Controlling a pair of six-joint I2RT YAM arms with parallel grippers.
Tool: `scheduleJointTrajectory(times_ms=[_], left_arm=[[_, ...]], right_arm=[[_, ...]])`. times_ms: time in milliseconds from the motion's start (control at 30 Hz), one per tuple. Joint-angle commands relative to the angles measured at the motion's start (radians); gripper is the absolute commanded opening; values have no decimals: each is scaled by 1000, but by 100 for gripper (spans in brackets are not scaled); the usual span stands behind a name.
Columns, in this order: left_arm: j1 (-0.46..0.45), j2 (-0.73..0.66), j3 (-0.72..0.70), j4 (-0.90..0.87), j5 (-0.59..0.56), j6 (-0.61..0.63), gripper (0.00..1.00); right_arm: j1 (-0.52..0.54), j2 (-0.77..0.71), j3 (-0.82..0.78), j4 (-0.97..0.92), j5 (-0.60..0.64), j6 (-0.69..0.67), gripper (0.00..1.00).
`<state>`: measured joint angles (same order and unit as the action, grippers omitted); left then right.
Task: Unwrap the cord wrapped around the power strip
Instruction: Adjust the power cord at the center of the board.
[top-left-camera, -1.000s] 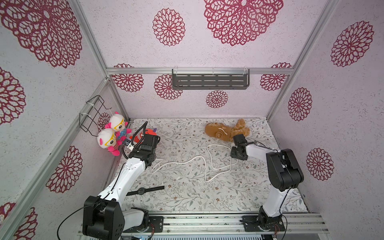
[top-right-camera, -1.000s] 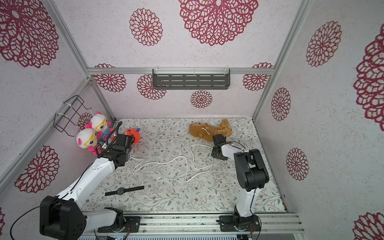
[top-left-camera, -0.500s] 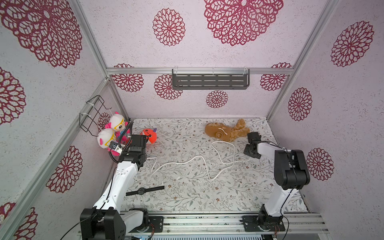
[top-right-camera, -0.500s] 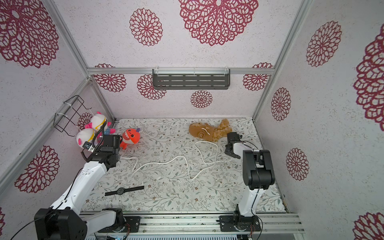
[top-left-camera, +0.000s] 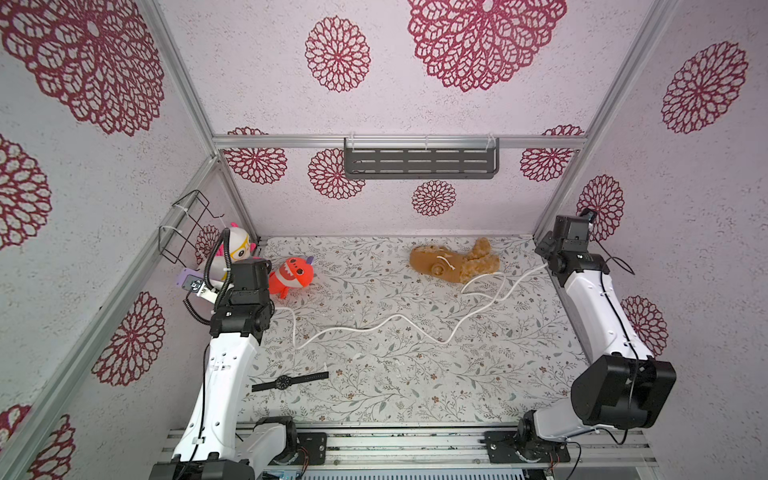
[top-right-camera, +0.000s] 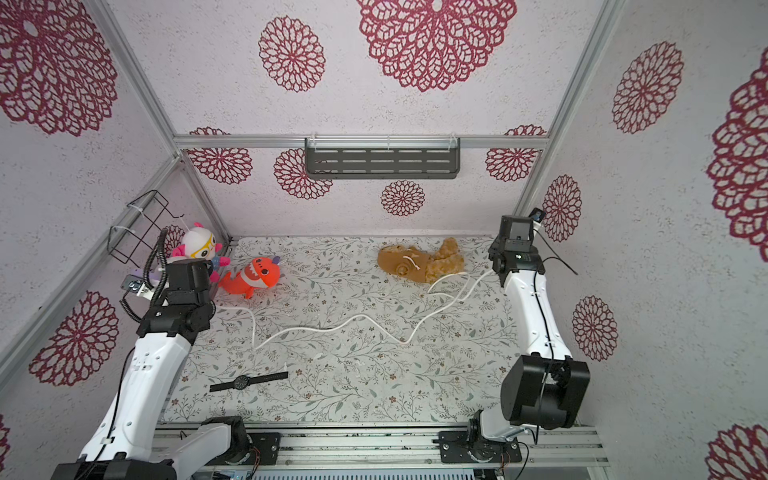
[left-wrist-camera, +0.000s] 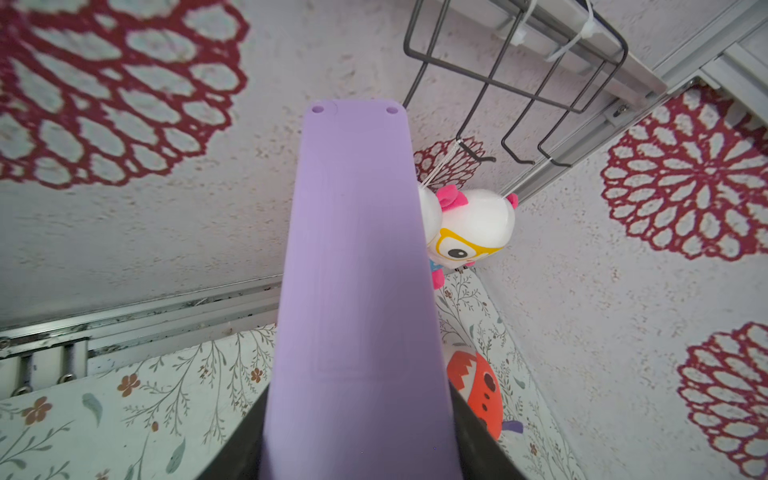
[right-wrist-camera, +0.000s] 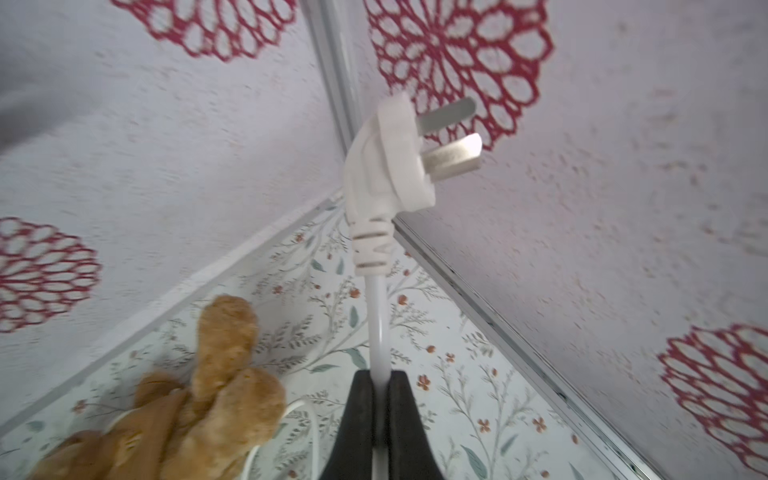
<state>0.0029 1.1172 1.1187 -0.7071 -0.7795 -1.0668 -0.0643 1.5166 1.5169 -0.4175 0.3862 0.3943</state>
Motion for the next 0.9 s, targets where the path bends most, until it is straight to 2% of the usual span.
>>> scheduleJointTrajectory(times_ms=[0, 100, 167, 267, 467, 500, 633, 733, 800, 867], left_arm=[[-148, 90, 87, 212, 161, 60, 0], [-227, 167, 125, 253, 191, 32, 0], [-261, 212, 135, 273, 205, 6, 0], [-280, 245, 122, 284, 220, -51, 0], [-290, 274, 83, 297, 255, -93, 0], [-291, 276, 83, 294, 255, -87, 0], [-297, 272, 85, 273, 252, -81, 0], [-309, 273, 100, 250, 241, -79, 0], [-315, 275, 109, 237, 233, -81, 0], [-318, 280, 116, 228, 231, -92, 0]], right_arm=[[11, 79, 110, -2, -111, -3, 0], [10, 115, 72, -14, -170, 77, 0], [9, 88, -60, 34, -190, 135, 0], [7, 83, -215, 69, -183, 168, 0], [6, 144, -383, 97, -197, 156, 0], [6, 150, -394, 95, -201, 150, 5], [5, 155, -352, 19, -156, 121, 62], [33, 103, -265, -57, -40, 51, 76], [89, 50, -227, -53, 5, -28, 77], [205, 2, -230, 29, 17, -150, 77]])
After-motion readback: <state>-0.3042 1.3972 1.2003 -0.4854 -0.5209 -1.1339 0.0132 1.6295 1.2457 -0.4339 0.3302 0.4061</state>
